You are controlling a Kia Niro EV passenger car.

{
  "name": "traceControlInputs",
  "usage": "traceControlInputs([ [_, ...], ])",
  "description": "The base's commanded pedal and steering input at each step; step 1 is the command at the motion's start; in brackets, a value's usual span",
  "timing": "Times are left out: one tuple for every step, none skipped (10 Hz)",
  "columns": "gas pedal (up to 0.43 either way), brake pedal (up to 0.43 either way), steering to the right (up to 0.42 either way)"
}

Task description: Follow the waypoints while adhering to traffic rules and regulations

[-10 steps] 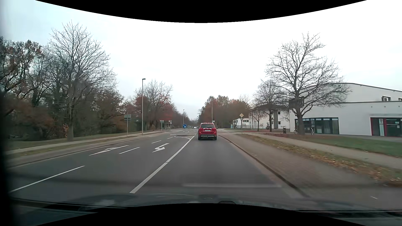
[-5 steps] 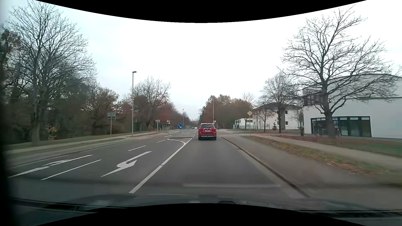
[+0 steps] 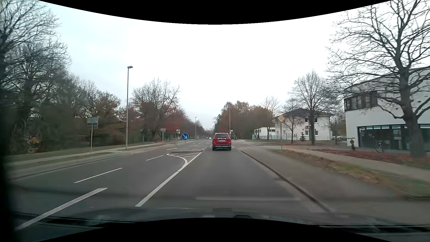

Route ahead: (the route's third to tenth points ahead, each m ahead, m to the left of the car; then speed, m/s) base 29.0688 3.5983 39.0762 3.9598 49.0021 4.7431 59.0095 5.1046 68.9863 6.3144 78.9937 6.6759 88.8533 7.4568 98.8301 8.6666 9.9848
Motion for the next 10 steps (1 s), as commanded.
traceControlInputs([
  [0.177, 0.000, -0.010],
  [0.177, 0.000, -0.010],
  [0.177, 0.000, -0.010],
  [0.177, 0.000, -0.010],
  [0.177, 0.000, -0.010],
  [0.177, 0.000, -0.010],
  [0.177, 0.000, -0.009],
  [0.177, 0.000, -0.009],
  [0.177, 0.000, -0.009],
  [0.177, 0.000, -0.009],
])
